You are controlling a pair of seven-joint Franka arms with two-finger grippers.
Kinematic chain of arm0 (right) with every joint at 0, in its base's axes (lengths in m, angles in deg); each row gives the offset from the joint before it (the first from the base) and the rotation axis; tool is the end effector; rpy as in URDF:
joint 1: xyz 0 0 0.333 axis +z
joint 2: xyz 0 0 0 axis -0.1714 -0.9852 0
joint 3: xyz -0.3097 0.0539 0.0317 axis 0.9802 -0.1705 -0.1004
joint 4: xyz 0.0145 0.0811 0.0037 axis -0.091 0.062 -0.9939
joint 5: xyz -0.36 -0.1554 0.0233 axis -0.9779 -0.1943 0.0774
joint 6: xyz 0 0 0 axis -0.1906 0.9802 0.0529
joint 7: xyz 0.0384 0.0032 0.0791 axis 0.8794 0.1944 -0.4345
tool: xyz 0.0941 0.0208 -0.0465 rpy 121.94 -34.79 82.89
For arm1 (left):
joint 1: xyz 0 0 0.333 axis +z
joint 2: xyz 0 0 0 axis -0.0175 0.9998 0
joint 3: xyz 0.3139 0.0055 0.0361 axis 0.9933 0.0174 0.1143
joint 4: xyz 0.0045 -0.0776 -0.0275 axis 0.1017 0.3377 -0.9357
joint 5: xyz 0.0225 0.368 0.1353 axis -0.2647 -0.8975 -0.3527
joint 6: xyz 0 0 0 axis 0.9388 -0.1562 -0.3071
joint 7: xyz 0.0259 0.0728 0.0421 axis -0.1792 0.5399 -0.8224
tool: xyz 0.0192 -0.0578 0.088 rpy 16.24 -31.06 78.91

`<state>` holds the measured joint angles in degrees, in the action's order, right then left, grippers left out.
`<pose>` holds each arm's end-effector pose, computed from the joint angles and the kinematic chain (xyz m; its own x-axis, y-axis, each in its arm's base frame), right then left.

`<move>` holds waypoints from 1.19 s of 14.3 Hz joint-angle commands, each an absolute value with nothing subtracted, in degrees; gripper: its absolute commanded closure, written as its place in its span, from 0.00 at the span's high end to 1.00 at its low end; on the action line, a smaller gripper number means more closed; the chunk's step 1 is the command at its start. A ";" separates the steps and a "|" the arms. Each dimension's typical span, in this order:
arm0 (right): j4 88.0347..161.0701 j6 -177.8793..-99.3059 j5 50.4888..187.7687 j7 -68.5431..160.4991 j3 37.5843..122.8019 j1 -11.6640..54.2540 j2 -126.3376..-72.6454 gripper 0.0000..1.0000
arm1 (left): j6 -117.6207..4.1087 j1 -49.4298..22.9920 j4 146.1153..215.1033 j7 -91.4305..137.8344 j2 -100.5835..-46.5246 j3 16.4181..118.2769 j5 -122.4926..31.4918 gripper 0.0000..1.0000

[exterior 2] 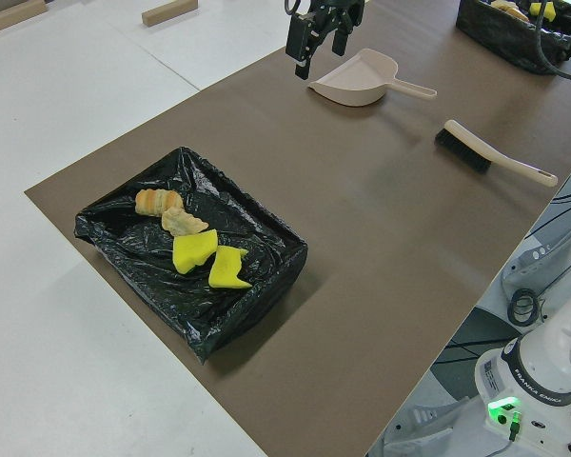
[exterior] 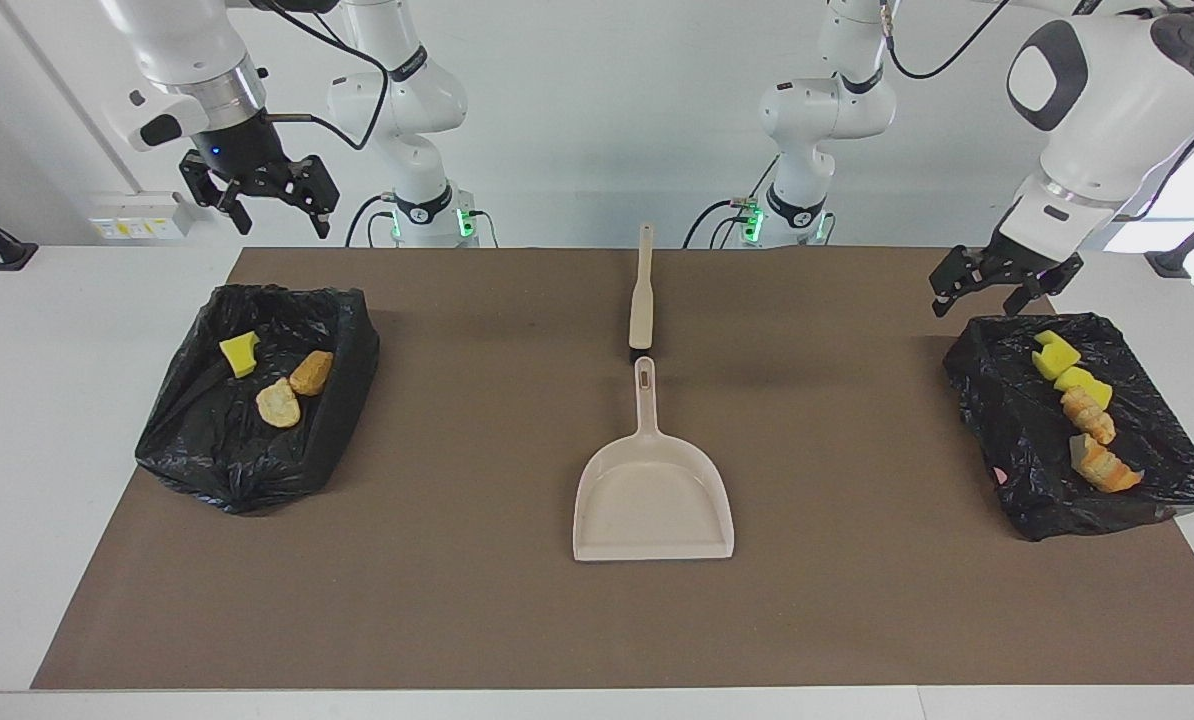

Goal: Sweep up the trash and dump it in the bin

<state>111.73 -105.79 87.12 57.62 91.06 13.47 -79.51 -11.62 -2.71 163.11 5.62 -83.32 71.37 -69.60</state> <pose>0.5186 -0.0050 0.6548 0.9976 -0.0653 -0.0249 -0.0648 -0.9977 0.0210 0.5599 -0.0090 0.6142 0.9985 -0.0487 0.0242 -0.0492 -0.9986 0.0188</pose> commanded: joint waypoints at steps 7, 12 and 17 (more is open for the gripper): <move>111.24 -106.51 87.66 58.81 90.73 13.03 -79.84 1.00 | -4.51 -3.20 158.15 4.94 -87.39 70.29 -70.11 1.00; 111.24 -106.51 87.66 58.81 90.73 13.03 -79.84 1.00 | -4.06 -3.02 160.61 5.56 -87.92 70.29 -70.02 1.00; 111.24 -106.51 87.66 58.81 90.73 13.03 -79.84 1.00 | -3.71 -2.32 161.06 5.39 -88.27 70.29 -70.02 1.00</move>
